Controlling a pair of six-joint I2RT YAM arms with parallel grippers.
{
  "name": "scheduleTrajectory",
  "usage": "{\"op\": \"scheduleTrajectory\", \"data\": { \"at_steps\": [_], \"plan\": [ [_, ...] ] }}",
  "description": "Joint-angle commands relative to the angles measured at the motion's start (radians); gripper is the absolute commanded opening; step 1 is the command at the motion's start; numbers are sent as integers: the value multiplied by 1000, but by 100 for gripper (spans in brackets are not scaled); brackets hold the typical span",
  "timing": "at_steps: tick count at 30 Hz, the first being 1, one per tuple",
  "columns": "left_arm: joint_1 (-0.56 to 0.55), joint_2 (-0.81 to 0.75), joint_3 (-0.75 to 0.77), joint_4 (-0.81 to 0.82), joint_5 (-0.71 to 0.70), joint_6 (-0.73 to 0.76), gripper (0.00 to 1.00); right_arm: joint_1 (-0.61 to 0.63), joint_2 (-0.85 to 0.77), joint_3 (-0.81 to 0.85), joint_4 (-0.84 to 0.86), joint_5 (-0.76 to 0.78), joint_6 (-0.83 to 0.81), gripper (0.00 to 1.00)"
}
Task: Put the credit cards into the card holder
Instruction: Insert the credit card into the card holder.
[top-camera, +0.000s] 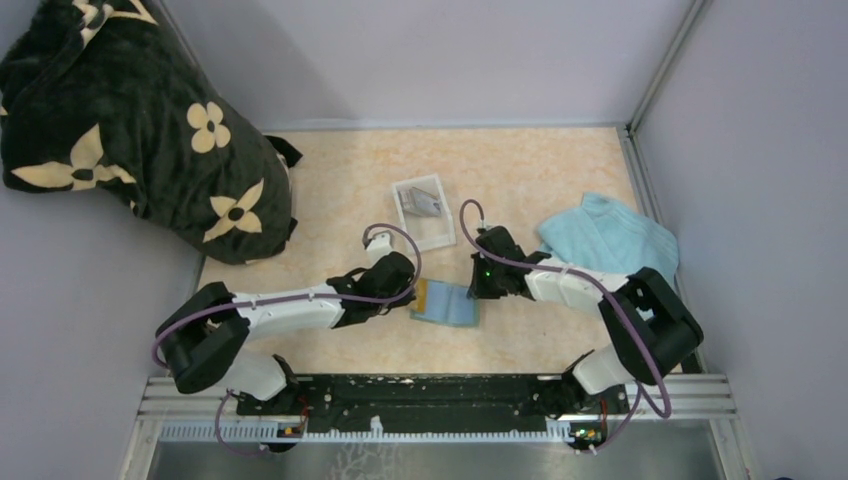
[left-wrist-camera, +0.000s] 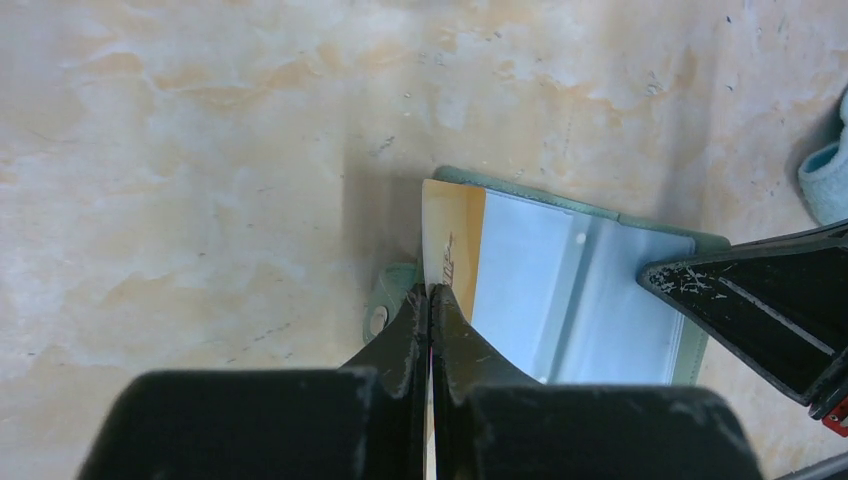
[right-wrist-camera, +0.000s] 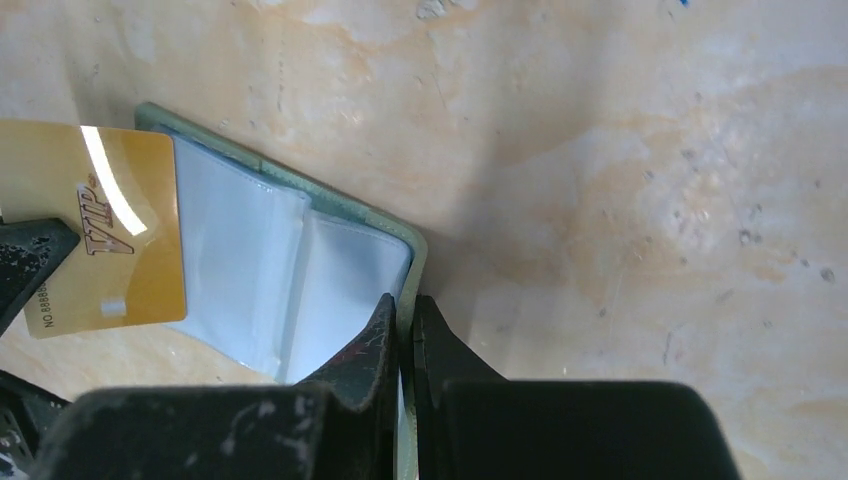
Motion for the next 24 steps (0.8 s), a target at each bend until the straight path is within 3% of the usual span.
{"op": "scheduleTrajectory", "data": {
  "at_steps": [1,14,24],
  "plan": [
    [25,-16,-53,-125,-27,22,0,-4,84,80,43,-71,-76,0],
    [45,-157,-109,-156,-49,1,0,6,318,253,148,-230,-142,0],
    [45,-279,-198,138,77,75,0,26,308,189,202,-228,-113,0]
  ]
}}
